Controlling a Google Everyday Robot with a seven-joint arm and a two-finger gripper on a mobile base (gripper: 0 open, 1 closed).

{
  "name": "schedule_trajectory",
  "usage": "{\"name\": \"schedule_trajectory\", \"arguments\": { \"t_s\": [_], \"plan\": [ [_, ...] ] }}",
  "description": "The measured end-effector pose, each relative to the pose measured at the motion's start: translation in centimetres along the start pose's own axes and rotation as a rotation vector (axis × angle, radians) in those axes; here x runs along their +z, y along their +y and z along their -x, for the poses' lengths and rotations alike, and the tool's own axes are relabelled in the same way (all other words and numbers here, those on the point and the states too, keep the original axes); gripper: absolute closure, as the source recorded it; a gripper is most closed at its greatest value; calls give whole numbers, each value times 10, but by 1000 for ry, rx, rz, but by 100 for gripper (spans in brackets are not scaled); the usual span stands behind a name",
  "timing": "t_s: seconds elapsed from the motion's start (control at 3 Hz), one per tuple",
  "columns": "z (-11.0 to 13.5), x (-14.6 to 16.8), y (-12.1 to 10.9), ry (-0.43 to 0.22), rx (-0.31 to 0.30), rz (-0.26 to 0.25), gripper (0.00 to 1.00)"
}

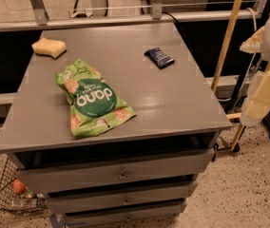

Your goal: Move rxbar blueberry near green rice chip bag

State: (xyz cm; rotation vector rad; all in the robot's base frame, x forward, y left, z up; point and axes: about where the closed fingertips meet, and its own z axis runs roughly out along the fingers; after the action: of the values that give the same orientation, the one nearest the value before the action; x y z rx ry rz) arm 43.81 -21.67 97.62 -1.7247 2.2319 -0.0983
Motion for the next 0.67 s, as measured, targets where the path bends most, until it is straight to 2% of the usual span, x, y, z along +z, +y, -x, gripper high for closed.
{"name": "schedule_trajectory", "arguments": {
  "t_s": [0.33, 0.67],
  "plan": [
    [0, 0, 0, 0, 0, 0, 0],
    [-1, 12, -12, -54, 48, -15, 0]
  ]
}}
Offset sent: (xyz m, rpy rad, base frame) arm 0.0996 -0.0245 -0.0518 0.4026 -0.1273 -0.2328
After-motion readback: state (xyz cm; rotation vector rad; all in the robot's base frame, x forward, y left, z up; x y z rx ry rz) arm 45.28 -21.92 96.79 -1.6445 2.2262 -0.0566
